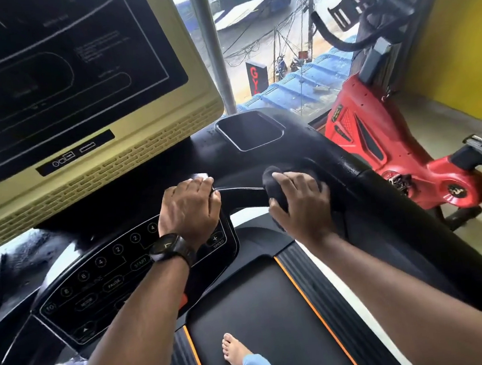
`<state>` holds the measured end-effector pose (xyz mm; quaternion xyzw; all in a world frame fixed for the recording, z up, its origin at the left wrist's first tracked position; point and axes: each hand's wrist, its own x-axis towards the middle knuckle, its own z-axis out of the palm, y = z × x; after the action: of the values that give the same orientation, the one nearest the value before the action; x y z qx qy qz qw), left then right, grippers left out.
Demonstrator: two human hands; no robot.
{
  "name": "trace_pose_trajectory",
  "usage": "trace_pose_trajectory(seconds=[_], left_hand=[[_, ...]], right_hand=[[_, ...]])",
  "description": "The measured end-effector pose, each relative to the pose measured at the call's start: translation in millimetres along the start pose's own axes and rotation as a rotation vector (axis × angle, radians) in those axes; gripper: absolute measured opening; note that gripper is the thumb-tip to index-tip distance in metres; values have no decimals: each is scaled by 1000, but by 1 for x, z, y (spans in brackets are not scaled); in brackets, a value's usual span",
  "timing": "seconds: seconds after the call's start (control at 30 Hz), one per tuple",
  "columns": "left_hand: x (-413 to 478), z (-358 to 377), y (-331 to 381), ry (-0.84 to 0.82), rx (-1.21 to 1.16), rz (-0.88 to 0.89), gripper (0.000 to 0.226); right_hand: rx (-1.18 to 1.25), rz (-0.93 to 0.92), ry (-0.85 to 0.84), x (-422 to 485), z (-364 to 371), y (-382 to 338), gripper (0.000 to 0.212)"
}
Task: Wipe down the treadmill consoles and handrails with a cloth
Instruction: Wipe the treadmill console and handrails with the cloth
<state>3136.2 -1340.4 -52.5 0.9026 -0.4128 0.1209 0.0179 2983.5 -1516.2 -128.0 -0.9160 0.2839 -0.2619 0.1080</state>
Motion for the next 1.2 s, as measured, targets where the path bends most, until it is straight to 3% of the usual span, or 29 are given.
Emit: trace_pose_trajectory(seconds=[0.13, 0.3, 0.47, 0.6, 0.77, 1.2], left_hand=[[0, -1, 0, -13, 11, 3, 47], [0, 0, 0, 6, 9, -5, 47], [0, -1, 1, -4, 6, -8, 46], [-1, -1, 0, 6, 2, -3, 46], [0, -2, 1, -17, 9, -13, 46], [0, -4, 2, -9, 10, -11, 48]], right_hand=[[92, -17, 15, 17, -3, 8, 51], [-56, -64, 104, -34, 13, 6, 64], [98, -77, 98, 1, 4, 17, 59], [-59, -52, 185, -43, 25, 6, 65], [-15, 23, 178, -16, 15, -5, 60], [-27, -87, 192, -38, 37, -45, 62]])
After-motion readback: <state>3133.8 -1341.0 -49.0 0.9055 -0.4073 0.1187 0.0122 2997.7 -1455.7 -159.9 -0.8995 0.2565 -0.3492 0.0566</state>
